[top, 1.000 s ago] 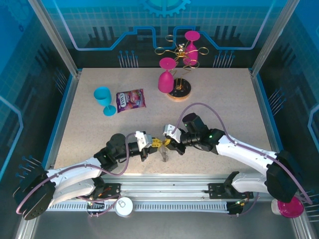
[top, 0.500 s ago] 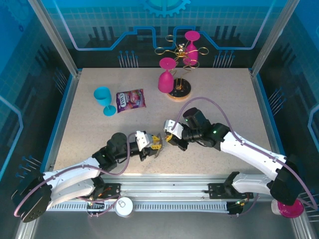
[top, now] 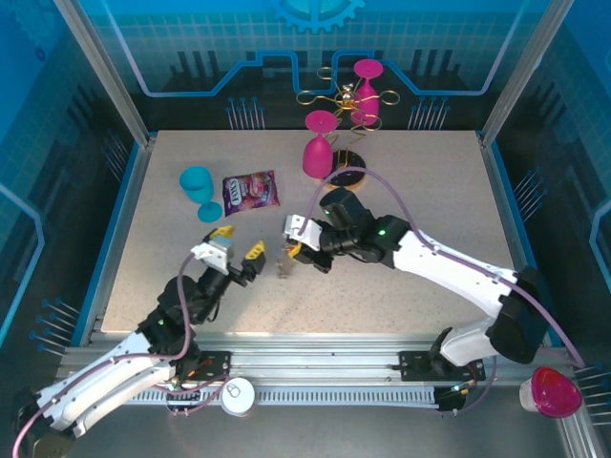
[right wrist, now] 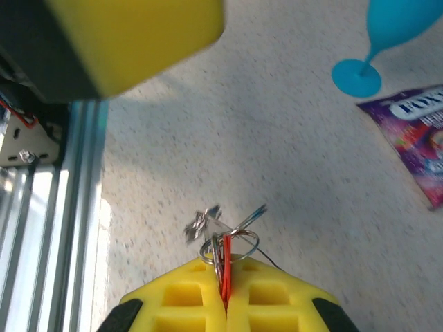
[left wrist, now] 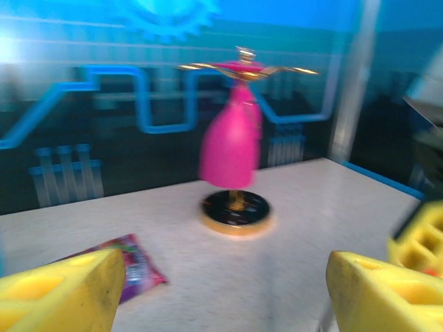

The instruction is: Put the keys on the keyring

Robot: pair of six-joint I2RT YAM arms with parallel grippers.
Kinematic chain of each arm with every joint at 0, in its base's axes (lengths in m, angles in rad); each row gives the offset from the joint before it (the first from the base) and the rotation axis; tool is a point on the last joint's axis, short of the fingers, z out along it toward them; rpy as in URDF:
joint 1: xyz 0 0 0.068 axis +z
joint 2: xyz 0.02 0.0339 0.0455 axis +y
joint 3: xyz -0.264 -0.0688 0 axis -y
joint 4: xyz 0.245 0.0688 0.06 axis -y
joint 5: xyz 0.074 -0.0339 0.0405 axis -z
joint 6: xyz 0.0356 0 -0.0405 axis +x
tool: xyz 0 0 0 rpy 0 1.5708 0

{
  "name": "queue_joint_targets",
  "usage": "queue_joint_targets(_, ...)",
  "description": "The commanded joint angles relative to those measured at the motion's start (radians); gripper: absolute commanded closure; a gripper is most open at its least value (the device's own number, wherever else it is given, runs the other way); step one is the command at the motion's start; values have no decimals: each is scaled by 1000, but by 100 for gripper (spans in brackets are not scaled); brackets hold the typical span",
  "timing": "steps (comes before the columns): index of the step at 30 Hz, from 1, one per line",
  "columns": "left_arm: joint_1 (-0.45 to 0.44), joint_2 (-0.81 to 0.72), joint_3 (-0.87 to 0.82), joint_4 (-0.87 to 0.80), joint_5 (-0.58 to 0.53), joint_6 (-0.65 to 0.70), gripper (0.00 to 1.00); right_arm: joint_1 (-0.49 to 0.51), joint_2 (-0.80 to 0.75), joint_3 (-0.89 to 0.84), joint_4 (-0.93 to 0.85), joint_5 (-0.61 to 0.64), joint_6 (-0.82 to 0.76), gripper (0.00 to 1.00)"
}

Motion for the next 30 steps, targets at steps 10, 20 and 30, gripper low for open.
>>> queue_joint_targets(10, 10, -38, -27, -61, -289, 8, 21, 20, 176, -43, -70, 123, -255, 100)
queue_joint_targets(20, 77, 57, -85, 35, -281, -34, 17, -9, 193, -164, -324, 434, -248, 100)
queue_joint_targets(30, 159, 123, -86, 11, -245, -69, 1, -63, 254, -219, -412, 670, -217, 79)
